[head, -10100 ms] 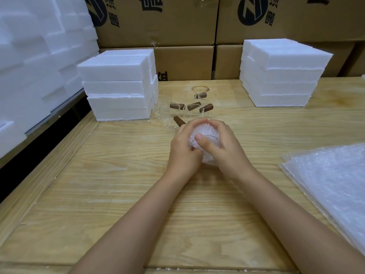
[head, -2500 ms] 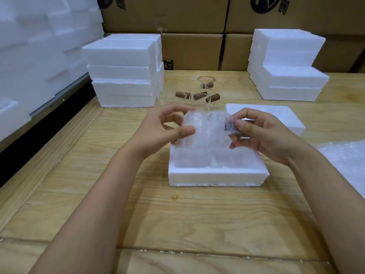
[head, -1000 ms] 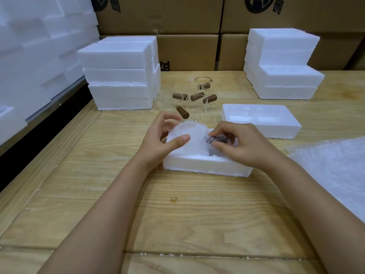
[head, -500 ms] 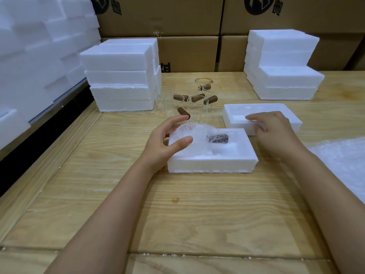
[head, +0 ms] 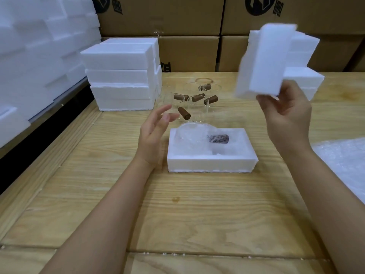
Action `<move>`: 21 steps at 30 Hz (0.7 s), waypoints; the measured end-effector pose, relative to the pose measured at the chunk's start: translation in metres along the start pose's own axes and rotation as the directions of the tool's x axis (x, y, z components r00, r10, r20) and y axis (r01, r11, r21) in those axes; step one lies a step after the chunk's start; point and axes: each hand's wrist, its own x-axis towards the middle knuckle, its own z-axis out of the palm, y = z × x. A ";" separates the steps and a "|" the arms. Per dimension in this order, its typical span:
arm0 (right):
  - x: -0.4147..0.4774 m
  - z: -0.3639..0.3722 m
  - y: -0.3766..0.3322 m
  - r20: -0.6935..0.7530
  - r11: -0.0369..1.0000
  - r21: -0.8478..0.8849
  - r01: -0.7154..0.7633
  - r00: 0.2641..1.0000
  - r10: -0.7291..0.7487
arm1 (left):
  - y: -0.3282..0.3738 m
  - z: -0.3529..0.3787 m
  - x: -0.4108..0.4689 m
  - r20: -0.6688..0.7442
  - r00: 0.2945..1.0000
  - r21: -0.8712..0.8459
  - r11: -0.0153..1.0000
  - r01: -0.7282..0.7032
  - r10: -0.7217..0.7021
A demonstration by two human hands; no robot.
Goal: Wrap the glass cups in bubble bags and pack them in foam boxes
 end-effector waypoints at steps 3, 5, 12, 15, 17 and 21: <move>-0.001 0.012 -0.018 0.043 0.838 0.522 -0.161 0.986 0.163 | 0.002 -0.002 0.004 -0.030 0.998 -0.036 0.998 0.047 -0.048; -0.005 0.023 -0.021 0.145 0.693 0.659 -0.292 0.954 0.264 | 0.004 -0.002 0.006 -0.046 0.994 -0.101 0.991 0.092 -0.097; -0.018 0.038 -0.013 0.342 0.533 0.671 -0.516 0.853 0.395 | 0.012 -0.004 0.009 -0.089 0.977 -0.304 0.940 0.157 -0.192; -0.015 0.031 -0.011 0.373 0.615 0.582 -0.532 0.847 0.379 | 0.015 -0.008 0.012 -0.056 0.972 -0.395 0.899 0.189 -0.229; -0.008 0.019 -0.010 0.446 0.564 0.578 -0.590 0.807 0.386 | 0.019 -0.013 0.014 -0.043 0.973 -0.392 0.900 0.192 -0.227; 0.001 -0.004 -0.008 0.504 0.535 0.525 -0.662 0.748 0.431 | 0.026 -0.021 0.013 0.013 0.980 -0.312 0.930 0.194 -0.200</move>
